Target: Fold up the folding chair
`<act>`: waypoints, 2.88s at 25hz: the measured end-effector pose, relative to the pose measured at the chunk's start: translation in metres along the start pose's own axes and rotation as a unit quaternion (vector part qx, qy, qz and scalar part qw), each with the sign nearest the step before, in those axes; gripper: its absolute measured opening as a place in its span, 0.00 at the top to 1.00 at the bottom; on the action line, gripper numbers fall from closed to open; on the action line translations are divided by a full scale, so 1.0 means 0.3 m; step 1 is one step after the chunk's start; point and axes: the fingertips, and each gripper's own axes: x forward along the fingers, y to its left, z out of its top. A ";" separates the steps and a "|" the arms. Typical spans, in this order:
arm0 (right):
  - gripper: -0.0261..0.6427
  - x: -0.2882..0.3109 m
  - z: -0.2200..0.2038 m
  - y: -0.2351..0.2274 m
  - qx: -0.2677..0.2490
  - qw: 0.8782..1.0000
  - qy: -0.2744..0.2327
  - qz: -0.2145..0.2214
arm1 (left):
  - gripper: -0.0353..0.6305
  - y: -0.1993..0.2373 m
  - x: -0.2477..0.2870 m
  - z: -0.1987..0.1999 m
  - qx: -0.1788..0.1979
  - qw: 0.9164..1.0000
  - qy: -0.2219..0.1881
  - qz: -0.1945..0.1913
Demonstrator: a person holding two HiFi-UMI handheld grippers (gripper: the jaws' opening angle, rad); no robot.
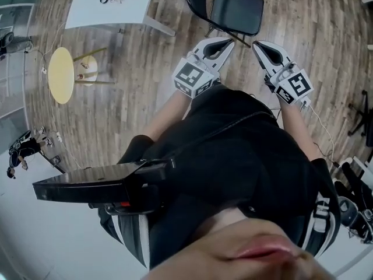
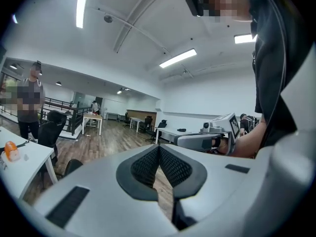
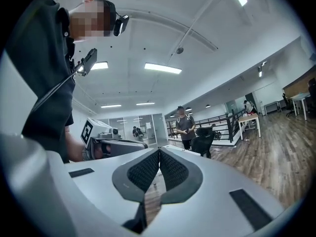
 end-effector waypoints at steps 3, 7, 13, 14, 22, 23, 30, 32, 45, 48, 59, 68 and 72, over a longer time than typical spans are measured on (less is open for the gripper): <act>0.95 0.094 -0.001 -0.025 0.006 1.000 0.000 -0.013 | 0.94 0.111 -0.004 0.007 0.003 1.000 -0.001 -0.013; 0.95 0.199 -0.012 -0.052 0.008 0.999 0.006 -0.034 | 0.94 0.244 -0.017 -0.002 0.011 1.000 0.008 -0.024; 0.95 0.287 -0.022 -0.088 0.009 0.998 0.017 -0.054 | 0.94 0.365 -0.016 -0.019 0.017 0.999 0.016 -0.033; 0.95 0.294 -0.023 -0.094 0.010 0.998 0.019 -0.056 | 0.94 0.379 -0.014 -0.018 0.015 0.999 0.015 -0.033; 0.95 0.307 -0.042 -0.184 0.013 0.998 0.025 -0.052 | 0.94 0.427 0.050 -0.042 -0.003 1.000 0.021 -0.022; 0.95 0.310 -0.043 -0.204 0.014 0.998 0.025 -0.049 | 0.94 0.434 0.067 -0.042 -0.004 1.000 0.022 -0.020; 0.95 0.330 -0.028 -0.415 0.024 0.999 0.020 -0.020 | 0.94 0.510 0.250 -0.006 -0.010 0.999 0.033 0.007; 0.95 0.330 -0.012 -0.496 0.023 0.999 0.020 -0.009 | 0.94 0.527 0.329 0.007 -0.015 0.999 0.036 0.012; 0.94 0.418 -0.064 -0.860 0.048 0.997 0.042 0.035 | 0.94 0.755 0.645 -0.014 -0.041 0.994 0.077 0.066; 0.94 0.458 -0.108 -0.886 0.074 0.996 0.046 0.026 | 0.94 0.833 0.628 -0.043 -0.049 0.991 0.096 0.077; 0.94 0.605 -0.516 -1.124 0.158 0.982 0.101 -0.030 | 0.84 1.341 0.554 -0.338 -0.121 0.955 0.239 0.130; 0.81 0.528 -1.091 -1.375 0.251 0.952 0.159 -0.078 | 0.59 1.646 0.454 -0.732 -0.150 0.891 0.373 0.212; 0.74 0.473 -1.334 -1.482 0.281 0.938 0.180 -0.097 | 0.57 1.681 0.468 -0.843 -0.175 0.880 0.394 0.199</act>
